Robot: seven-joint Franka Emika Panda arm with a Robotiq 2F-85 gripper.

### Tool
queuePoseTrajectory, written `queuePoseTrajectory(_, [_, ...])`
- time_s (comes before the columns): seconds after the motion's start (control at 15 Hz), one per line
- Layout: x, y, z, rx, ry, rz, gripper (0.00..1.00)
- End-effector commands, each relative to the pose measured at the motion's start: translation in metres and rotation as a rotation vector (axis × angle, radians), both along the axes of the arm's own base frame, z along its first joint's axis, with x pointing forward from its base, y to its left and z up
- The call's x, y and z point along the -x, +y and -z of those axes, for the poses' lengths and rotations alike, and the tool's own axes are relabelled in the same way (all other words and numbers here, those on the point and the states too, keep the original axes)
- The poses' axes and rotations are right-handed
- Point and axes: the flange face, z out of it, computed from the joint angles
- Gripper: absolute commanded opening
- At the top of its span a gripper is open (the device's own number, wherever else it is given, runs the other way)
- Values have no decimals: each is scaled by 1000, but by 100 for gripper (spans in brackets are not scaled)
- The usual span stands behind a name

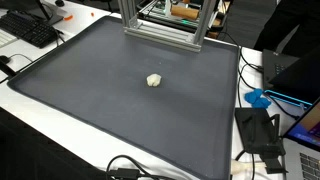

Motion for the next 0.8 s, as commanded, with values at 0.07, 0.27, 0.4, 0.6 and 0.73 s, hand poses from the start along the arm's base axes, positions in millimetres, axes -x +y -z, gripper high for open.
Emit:
queuePoseTrajectory(0.07, [3, -1, 2, -1, 2, 14, 100])
queuePoseTrajectory(0.27, [14, -4, 8, -21, -28, 52, 100])
queuePoseTrajectory(0.4, [24, -5, 12, -32, -55, 72, 100])
queuePoseTrajectory(0.6, [38, -7, 19, -59, -99, 97, 100])
queuePoseTrajectory(0.73, [46, -12, 25, -51, -134, 86, 100])
